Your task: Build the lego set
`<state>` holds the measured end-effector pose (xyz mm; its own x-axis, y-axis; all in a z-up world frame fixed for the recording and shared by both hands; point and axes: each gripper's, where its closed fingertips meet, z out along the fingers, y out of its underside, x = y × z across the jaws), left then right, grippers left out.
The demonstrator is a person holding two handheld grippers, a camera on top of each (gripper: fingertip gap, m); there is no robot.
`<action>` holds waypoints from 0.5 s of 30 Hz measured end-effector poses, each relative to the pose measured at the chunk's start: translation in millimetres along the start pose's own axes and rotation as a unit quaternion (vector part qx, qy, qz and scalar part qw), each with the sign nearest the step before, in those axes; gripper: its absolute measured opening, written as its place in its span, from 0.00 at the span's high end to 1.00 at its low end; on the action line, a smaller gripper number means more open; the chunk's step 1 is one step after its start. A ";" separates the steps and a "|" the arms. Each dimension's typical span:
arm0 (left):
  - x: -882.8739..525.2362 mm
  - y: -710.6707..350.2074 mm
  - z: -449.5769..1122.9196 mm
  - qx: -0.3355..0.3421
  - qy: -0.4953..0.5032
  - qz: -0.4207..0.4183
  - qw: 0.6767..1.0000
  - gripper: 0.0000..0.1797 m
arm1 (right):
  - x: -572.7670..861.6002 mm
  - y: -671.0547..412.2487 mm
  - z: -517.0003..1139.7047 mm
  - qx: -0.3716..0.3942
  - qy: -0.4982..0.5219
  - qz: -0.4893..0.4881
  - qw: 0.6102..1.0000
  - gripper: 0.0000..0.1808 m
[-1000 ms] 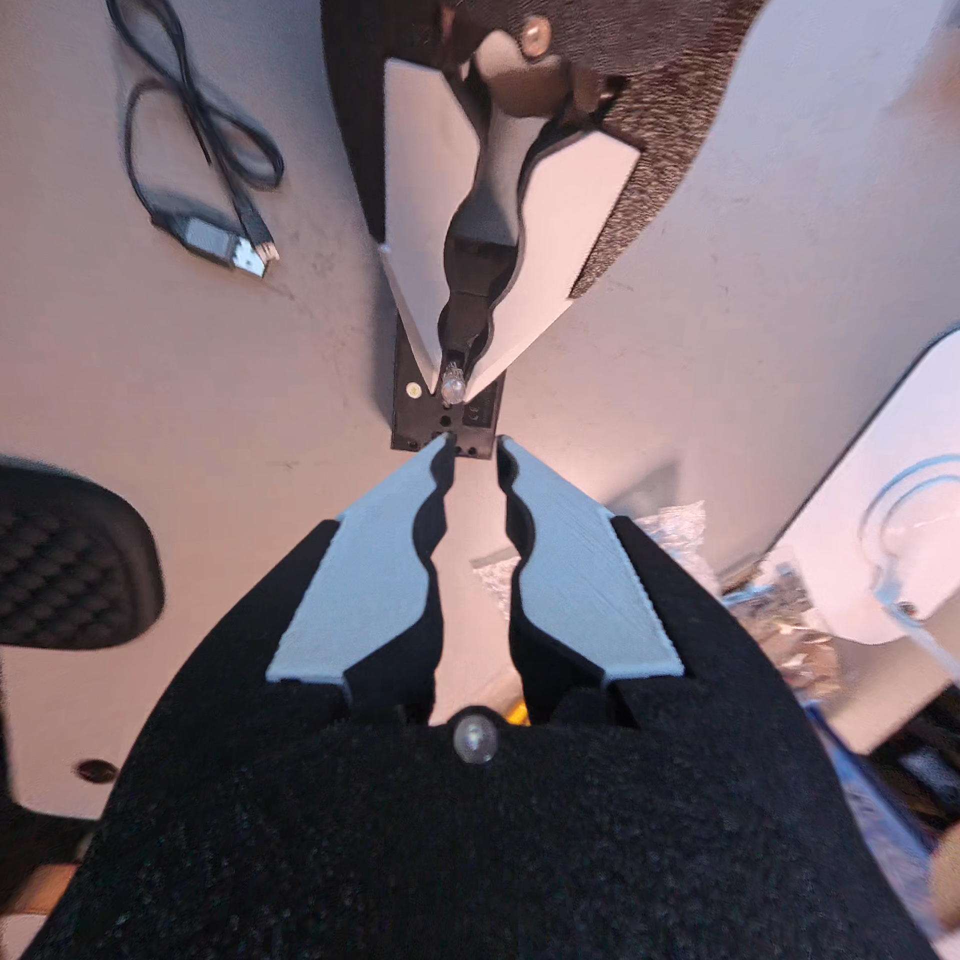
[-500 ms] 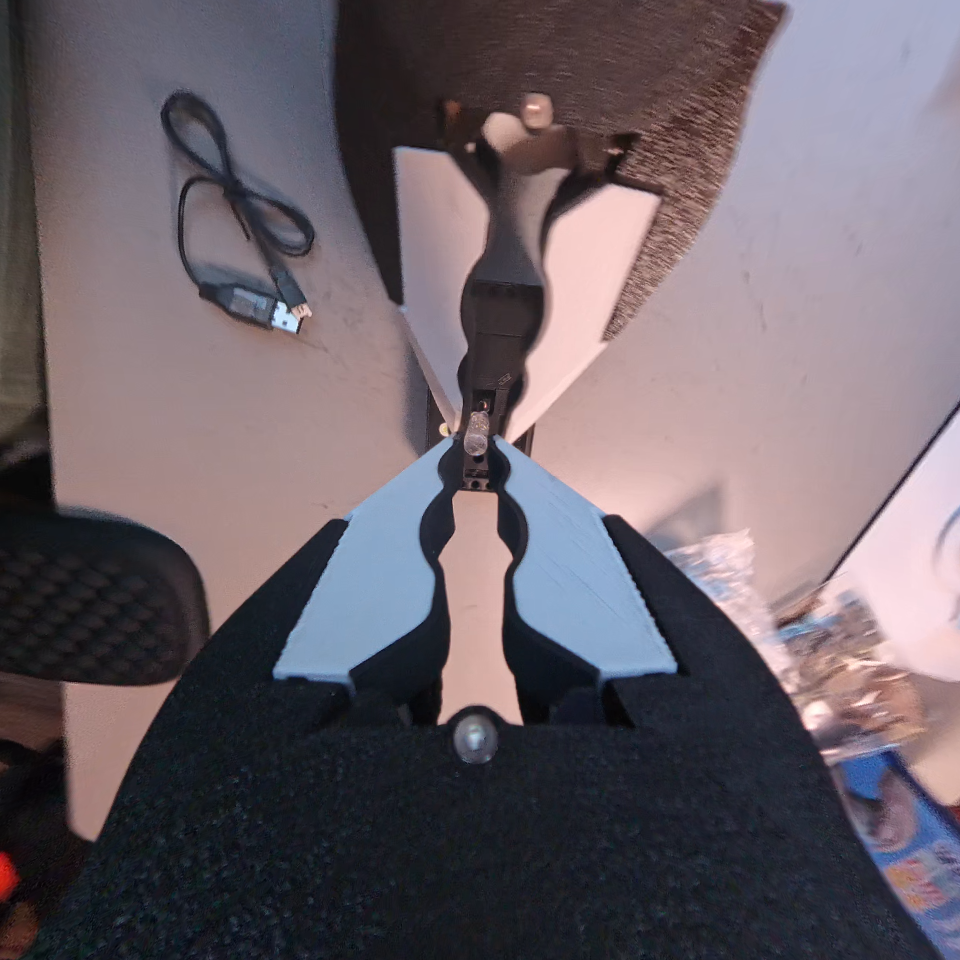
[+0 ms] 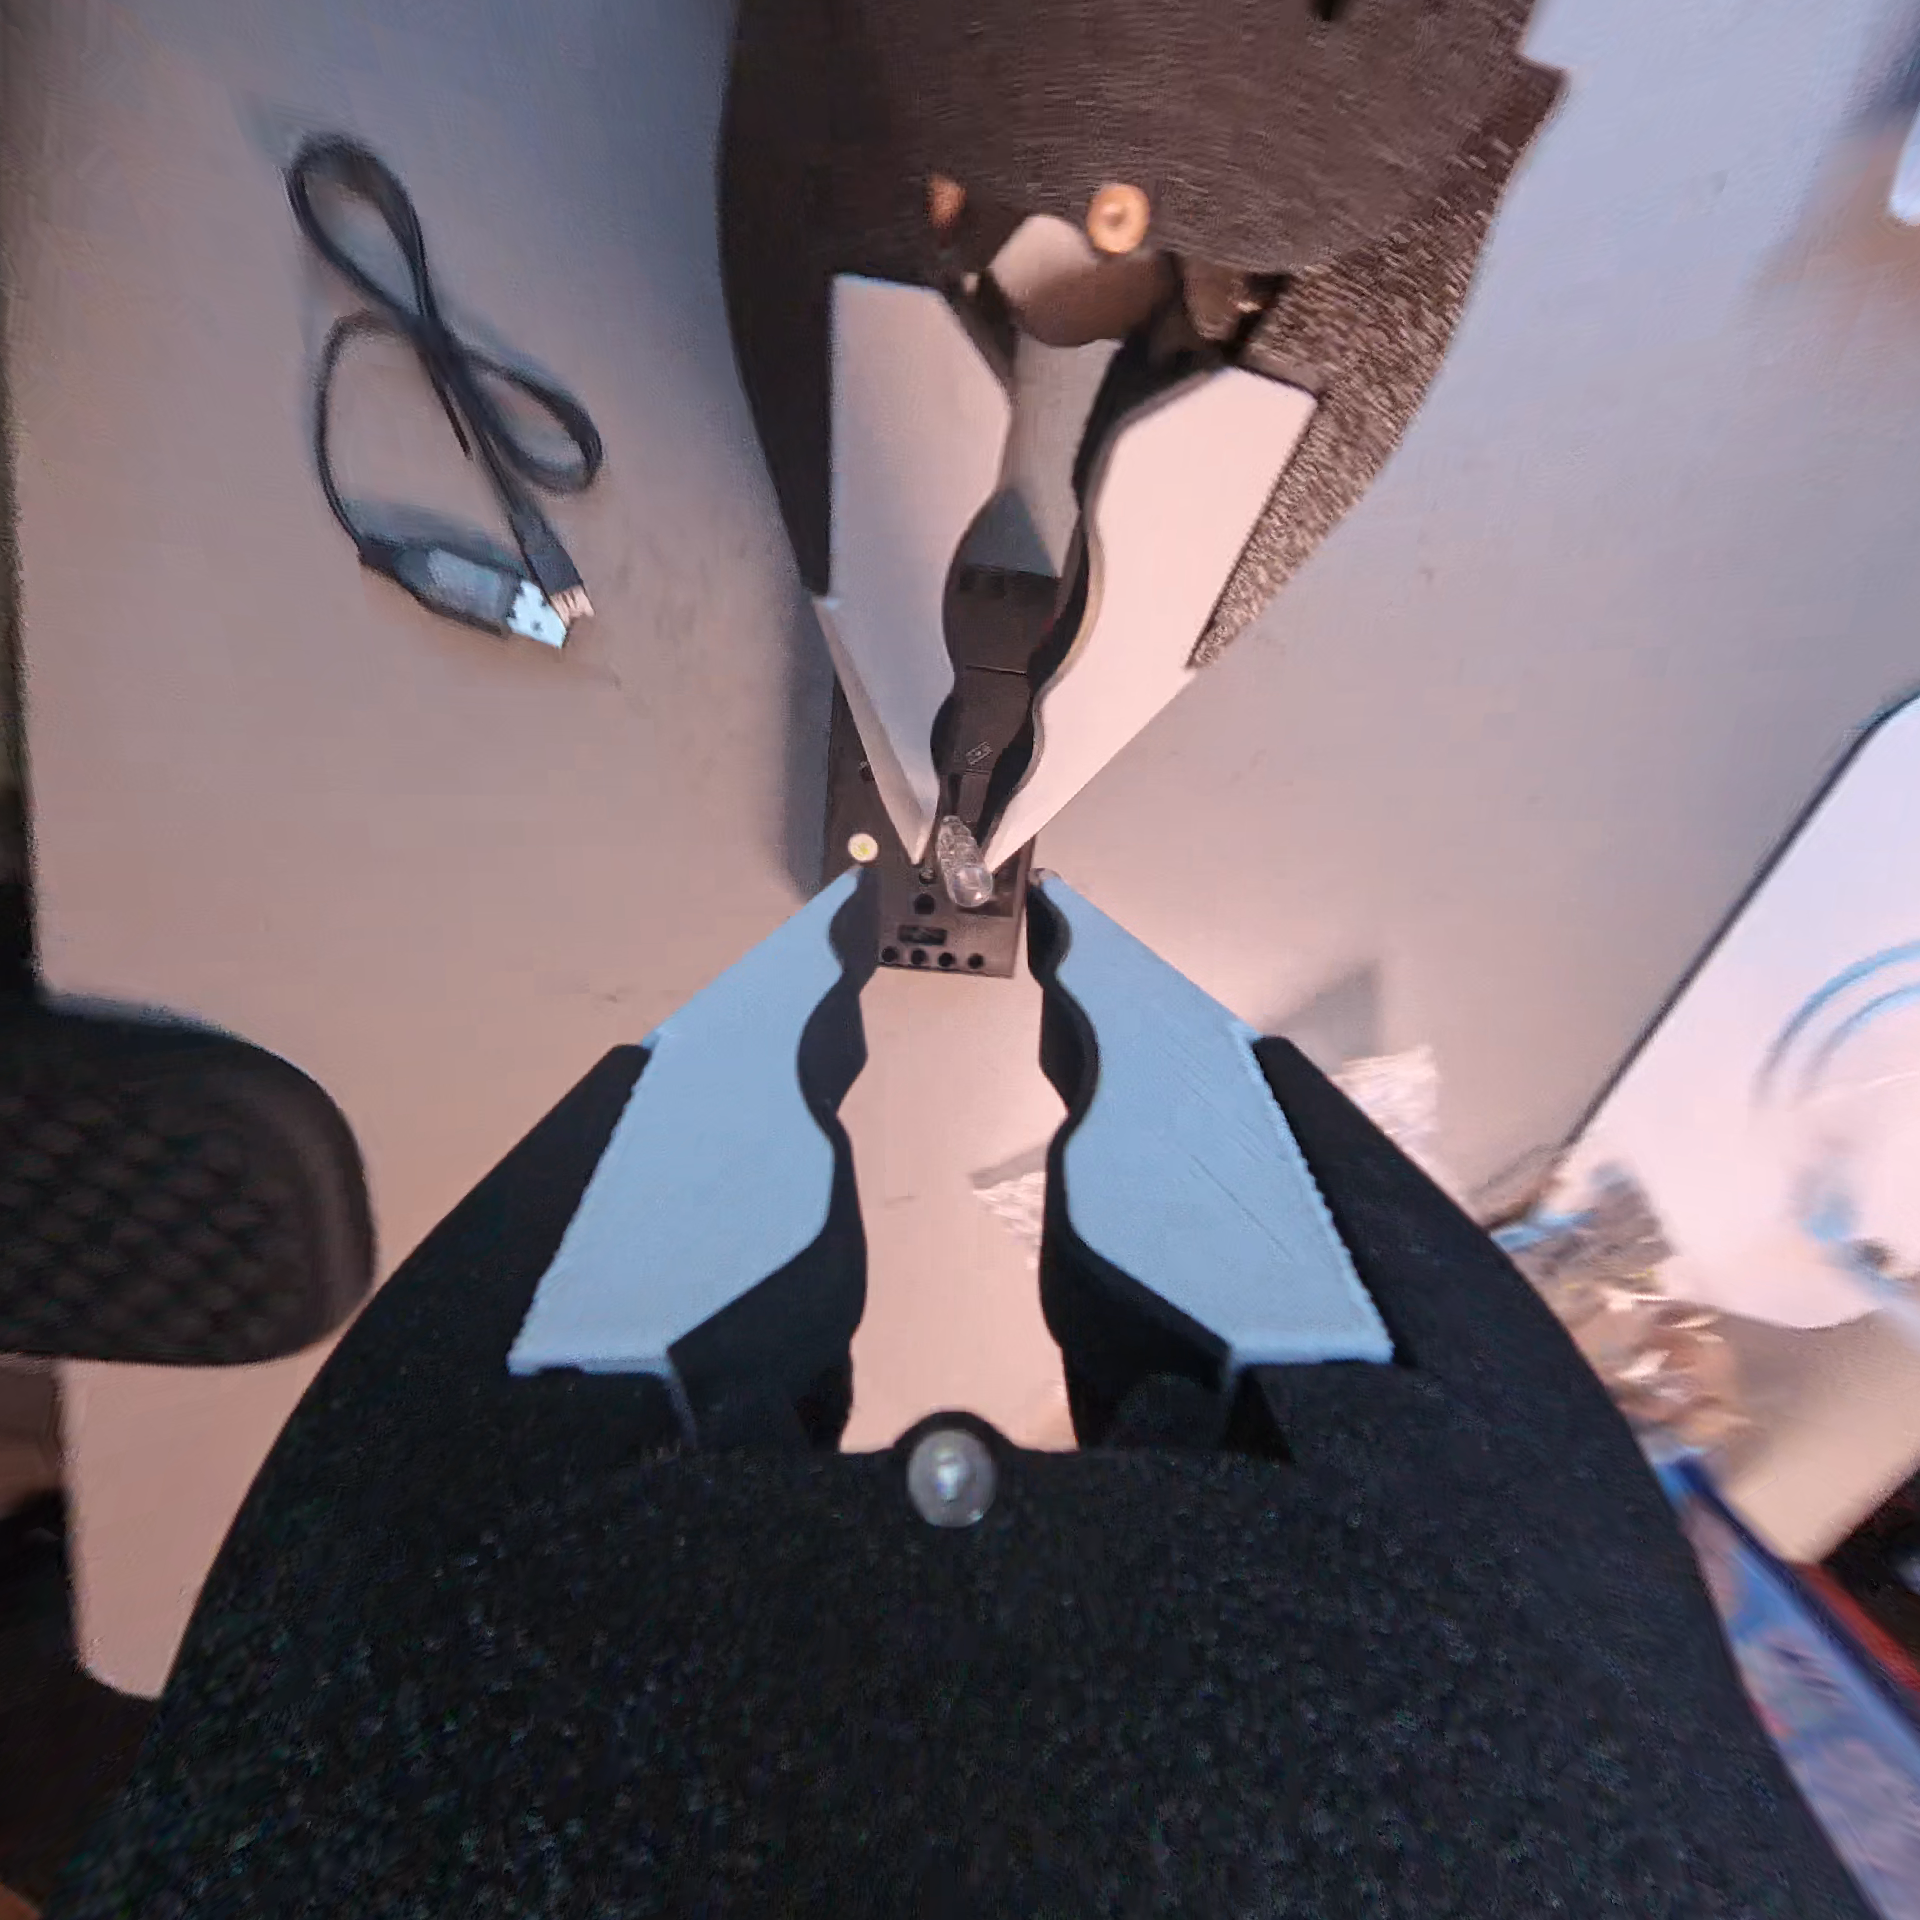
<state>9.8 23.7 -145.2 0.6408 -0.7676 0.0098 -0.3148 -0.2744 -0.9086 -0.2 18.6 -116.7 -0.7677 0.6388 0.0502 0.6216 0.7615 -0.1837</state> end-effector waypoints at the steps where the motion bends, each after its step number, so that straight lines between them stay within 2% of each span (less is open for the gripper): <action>1: -0.3 -0.1 0.4 0.000 -0.002 -0.002 1.000 0.95 | -0.4 0.2 0.0 0.011 -0.006 0.034 0.999 0.85; 5: -0.5 -0.7 2.2 -0.001 -0.004 -0.006 1.000 0.95 | -1.9 3.5 7.0 0.018 -0.017 0.109 0.994 0.88; 7: 0.1 -1.0 2.9 -0.001 -0.006 -0.005 1.000 0.95 | 2.5 6.8 9.6 0.008 -0.005 0.111 0.994 0.96; 9: 0.3 -1.0 3.0 -0.001 -0.007 -0.005 1.000 0.95 | 1.9 7.5 9.9 -0.001 -0.010 0.098 0.995 0.96; 12: 2.2 -0.8 2.0 0.000 0.001 -0.003 1.000 0.95 | 0.6 4.5 10.0 -0.005 -0.015 0.043 0.999 0.96; 15: 5.2 0.2 1.9 -0.002 0.012 0.012 1.000 0.89 | -0.7 5.0 10.0 -0.026 -0.003 -0.081 0.996 0.96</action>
<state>14.4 20.8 -146.0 0.6156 -0.7881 -0.0017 -0.3335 -0.2585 -0.9066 1.8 20.8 -127.4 -0.8597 0.5062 0.0685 0.4962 0.8594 -0.1236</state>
